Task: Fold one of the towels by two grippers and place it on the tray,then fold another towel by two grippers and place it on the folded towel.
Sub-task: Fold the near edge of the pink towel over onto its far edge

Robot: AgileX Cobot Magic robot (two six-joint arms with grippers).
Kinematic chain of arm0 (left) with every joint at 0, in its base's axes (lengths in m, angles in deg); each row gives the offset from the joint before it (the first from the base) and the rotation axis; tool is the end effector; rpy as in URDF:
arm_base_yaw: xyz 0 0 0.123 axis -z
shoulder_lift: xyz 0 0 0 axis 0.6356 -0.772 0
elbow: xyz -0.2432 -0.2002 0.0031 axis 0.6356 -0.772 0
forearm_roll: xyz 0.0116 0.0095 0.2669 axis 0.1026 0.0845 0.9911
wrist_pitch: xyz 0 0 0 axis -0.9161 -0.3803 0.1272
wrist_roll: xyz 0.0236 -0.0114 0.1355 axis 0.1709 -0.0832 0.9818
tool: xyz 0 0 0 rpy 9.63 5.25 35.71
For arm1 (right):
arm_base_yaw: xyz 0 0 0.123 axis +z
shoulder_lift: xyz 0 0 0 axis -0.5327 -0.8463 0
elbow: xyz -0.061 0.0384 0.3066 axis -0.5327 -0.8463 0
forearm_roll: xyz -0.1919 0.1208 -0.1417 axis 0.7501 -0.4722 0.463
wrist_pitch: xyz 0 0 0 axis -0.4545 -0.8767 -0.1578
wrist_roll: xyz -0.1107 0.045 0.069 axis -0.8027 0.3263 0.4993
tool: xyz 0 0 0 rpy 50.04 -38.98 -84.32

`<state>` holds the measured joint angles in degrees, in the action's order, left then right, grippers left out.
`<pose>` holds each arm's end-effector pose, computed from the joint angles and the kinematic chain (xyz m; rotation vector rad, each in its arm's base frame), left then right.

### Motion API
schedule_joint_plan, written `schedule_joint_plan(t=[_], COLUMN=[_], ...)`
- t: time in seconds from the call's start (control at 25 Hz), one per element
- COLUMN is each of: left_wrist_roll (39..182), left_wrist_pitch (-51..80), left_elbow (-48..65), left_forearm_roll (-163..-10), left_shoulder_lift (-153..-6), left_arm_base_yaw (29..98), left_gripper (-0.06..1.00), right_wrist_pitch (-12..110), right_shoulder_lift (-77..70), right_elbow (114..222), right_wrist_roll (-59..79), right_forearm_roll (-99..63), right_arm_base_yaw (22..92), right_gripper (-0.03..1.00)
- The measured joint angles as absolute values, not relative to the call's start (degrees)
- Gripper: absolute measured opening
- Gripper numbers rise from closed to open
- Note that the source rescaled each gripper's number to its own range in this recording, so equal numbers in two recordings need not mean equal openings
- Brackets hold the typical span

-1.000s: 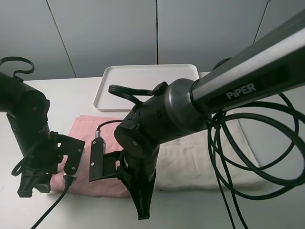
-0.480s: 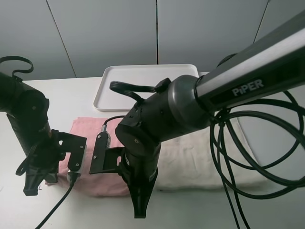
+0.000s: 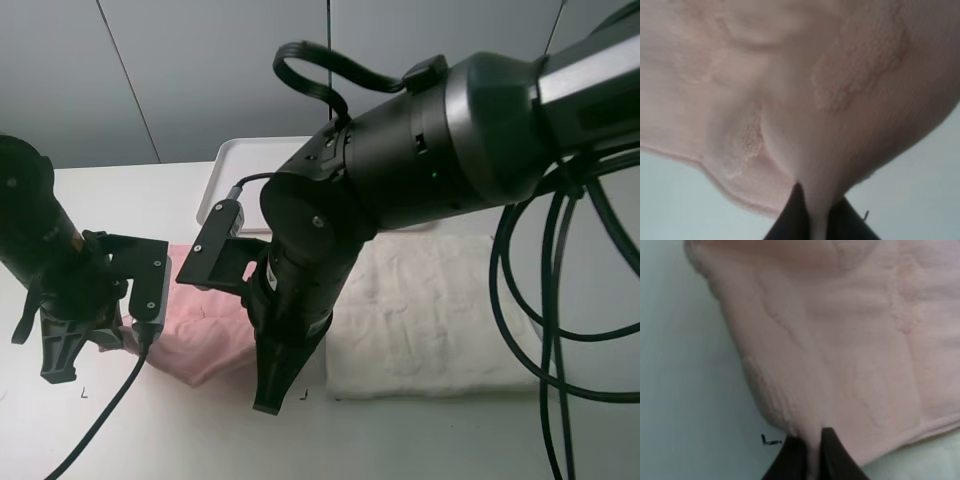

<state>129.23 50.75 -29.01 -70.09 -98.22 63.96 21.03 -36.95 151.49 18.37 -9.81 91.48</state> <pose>0.2414 -0.1047 0.1235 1.9573 2.3630 0.0863 0.1971 0.3307 0.1305 -1.7475 2.3109 0.1358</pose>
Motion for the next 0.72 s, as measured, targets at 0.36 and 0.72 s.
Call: schedule_joint_plan(t=[0.36,0.72], left_wrist_roll=[114.19,110.29], left_wrist_pitch=[44.36,35.27], left_elbow=[-29.01,-29.01], left_forearm_roll=[-75.45,-84.75], left_shoulder_lift=[-94.50,-94.50], left_arm_base_yaw=[61.24,57.83], left_gripper=[0.00,0.00], right_wrist_pitch=[20.69,27.37], right_shoulder_lift=[-34.44,-34.94], right_elbow=[151.49,151.49], right_wrist_roll=[28.19,37.65], right_forearm_roll=[-9.81,-4.59], right_arm_base_yaw=[86.89,83.95], right_gripper=[0.00,0.00])
